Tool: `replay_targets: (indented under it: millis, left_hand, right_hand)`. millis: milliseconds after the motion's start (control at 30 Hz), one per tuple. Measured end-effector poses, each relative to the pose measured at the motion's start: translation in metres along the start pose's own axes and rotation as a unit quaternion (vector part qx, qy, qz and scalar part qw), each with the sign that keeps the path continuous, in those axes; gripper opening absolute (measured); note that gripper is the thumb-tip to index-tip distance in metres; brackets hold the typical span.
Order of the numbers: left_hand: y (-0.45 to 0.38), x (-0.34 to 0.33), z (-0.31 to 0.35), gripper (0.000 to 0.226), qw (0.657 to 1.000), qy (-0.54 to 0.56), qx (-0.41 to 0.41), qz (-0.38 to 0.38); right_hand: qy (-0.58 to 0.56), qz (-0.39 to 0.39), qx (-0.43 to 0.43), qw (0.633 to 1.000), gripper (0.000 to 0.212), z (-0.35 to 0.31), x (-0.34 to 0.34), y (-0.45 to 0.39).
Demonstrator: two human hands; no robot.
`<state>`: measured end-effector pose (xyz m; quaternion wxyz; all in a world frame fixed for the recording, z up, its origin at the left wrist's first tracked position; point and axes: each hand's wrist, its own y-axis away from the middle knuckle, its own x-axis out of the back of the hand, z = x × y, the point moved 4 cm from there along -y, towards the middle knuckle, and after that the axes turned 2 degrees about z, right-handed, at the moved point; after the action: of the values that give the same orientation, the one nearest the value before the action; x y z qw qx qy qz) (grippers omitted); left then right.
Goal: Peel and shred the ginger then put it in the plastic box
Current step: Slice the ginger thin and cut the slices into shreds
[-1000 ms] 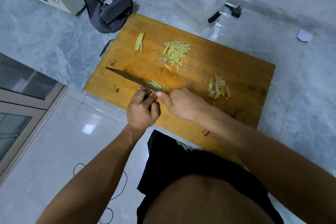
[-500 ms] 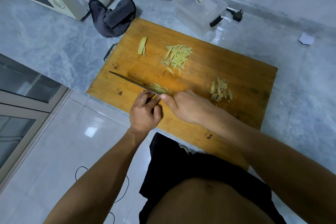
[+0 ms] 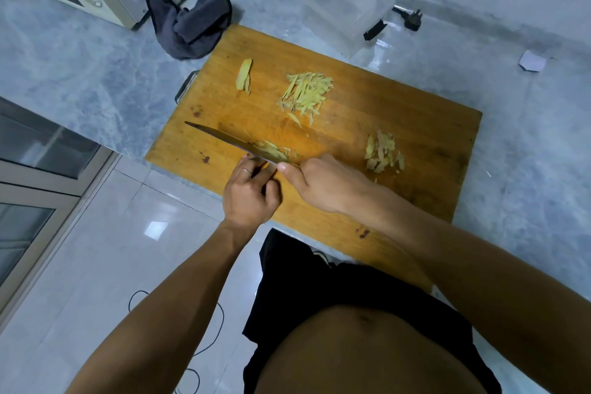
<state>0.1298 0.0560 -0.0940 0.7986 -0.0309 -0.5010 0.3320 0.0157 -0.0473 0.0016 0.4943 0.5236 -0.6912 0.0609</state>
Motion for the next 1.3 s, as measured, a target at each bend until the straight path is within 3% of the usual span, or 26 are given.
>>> replay_targets:
  millis: [367,934,1301]
  left_hand:
    - [0.001,0.001,0.002,0.032,1.0,-0.012,0.0,-0.014]
    - [0.002,0.0,0.008,0.041,0.999,-0.026,0.004,-0.046]
    - [0.003,0.007,0.017,0.038,0.995,-0.011,0.085,-0.058]
  right_hand:
    - [-0.008,0.003,-0.001,1.0,0.065,0.002,0.0,0.004]
    - [-0.11,-0.005,0.004,0.994,0.066,0.009,-0.005,-0.022]
    - [-0.134,-0.008,-0.028,0.991,0.073,0.023,0.009,-0.03]
